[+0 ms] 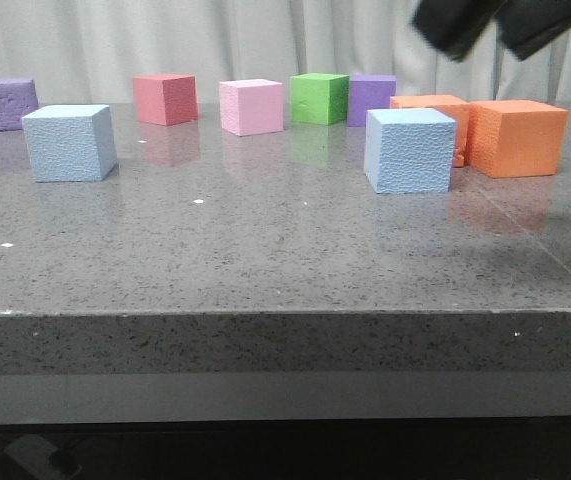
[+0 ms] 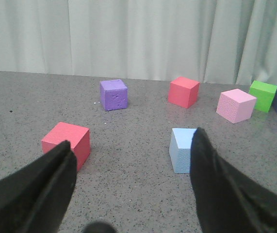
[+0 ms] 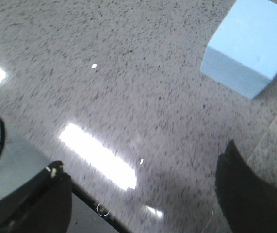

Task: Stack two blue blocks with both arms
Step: 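Lower the right gripper over the light-blue cube near the orange cubes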

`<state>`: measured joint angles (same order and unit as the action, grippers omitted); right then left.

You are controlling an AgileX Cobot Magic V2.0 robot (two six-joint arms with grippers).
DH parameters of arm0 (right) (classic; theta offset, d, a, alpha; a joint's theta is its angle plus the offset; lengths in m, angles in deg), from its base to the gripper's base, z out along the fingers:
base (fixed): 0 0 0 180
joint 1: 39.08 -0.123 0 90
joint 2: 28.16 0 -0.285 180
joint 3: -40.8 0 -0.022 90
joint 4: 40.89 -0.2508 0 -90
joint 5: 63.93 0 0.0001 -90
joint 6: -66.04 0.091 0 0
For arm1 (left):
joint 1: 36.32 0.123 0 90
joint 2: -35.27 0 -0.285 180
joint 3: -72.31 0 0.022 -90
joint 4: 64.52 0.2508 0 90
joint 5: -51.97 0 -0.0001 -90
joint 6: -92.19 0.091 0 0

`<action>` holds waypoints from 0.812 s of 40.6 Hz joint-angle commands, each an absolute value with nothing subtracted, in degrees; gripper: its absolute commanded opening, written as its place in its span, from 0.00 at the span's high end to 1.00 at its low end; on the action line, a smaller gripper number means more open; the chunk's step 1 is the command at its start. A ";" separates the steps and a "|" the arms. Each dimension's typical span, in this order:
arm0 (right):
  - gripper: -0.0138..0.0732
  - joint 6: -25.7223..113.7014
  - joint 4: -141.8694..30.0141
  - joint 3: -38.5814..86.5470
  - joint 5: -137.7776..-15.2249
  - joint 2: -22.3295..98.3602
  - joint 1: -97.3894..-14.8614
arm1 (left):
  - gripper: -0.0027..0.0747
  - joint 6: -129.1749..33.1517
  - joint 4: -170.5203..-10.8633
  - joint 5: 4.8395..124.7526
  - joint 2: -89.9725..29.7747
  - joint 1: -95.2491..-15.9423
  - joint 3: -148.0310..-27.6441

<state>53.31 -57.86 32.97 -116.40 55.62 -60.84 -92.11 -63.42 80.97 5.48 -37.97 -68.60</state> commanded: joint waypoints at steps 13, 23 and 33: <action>0.14 87.89 -29.43 55.71 -120.50 72.06 -66.01 | 0.33 -92.48 -63.83 76.33 4.59 -38.36 -70.02; 0.14 90.45 -29.74 62.40 -119.81 78.59 -64.13 | 0.33 -92.48 -63.83 76.33 4.59 -38.36 -70.02; 0.14 91.03 -32.17 63.28 -118.89 82.51 -62.34 | 0.33 -92.48 -63.83 76.33 4.59 -38.36 -70.02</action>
<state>90.73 -32.19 61.28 -121.49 84.34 -62.96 -92.11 -63.42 80.97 5.48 -37.97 -68.60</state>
